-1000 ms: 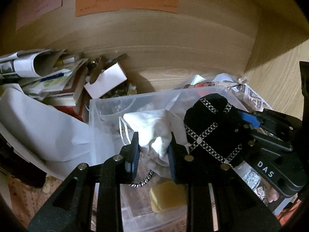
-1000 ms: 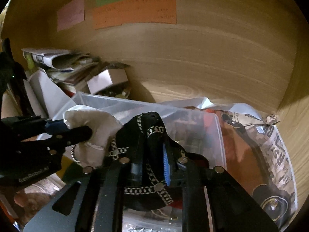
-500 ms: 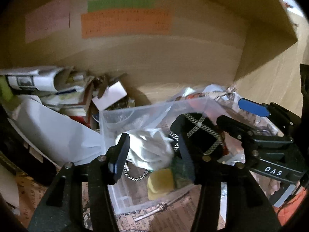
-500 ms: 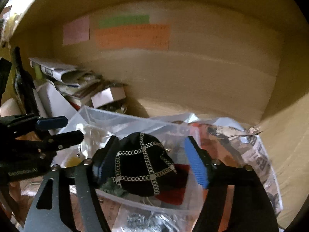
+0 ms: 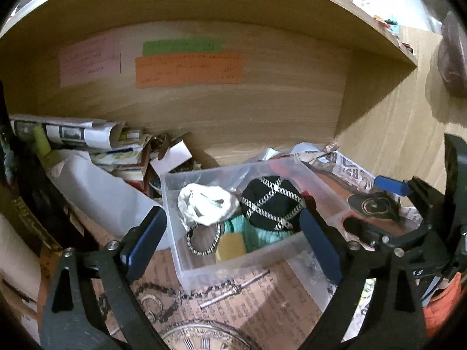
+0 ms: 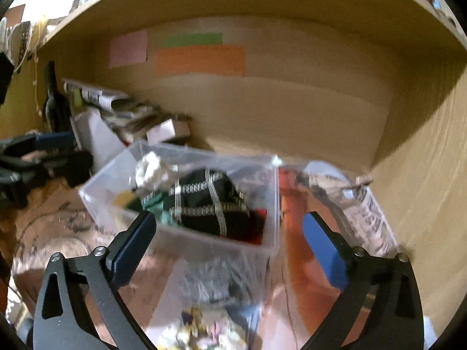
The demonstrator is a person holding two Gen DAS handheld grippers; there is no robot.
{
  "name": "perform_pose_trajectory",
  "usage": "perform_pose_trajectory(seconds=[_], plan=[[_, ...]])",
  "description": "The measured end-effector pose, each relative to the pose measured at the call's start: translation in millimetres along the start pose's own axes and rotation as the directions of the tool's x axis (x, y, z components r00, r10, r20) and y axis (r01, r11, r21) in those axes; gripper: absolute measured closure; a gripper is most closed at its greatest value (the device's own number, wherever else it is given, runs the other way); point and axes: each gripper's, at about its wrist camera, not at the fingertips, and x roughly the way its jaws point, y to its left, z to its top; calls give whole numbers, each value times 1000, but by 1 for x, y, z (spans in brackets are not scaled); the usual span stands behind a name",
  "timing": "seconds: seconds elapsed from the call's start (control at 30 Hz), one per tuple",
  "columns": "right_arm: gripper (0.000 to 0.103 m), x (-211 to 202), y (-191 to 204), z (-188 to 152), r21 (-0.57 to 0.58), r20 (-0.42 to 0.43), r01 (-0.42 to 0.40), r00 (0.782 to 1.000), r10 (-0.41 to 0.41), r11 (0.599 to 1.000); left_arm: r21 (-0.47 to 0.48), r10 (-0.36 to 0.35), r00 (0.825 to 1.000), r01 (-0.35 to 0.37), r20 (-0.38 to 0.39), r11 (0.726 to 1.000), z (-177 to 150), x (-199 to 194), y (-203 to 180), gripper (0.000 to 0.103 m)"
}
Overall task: Organize soft objects
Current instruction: 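Carry the black pouch and white cloth into the plastic box and release both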
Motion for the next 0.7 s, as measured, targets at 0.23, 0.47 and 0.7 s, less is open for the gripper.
perform_pose_trajectory(seconds=[0.23, 0.47, 0.7], plan=[[1, 29, -6, -38, 30, -164, -43, 985, 47, 999, 8, -4, 998, 4, -69, 1000, -27, 11, -8, 8], [2, 60, -11, -55, 81, -301, -104, 946, 124, 991, 1, -32, 985, 32, -168, 999, -53, 28, -15, 8], [35, 64, -10, -57, 79, -309, -134, 939, 152, 988, 35, -28, 977, 36, -210, 999, -69, 35, -29, 8]])
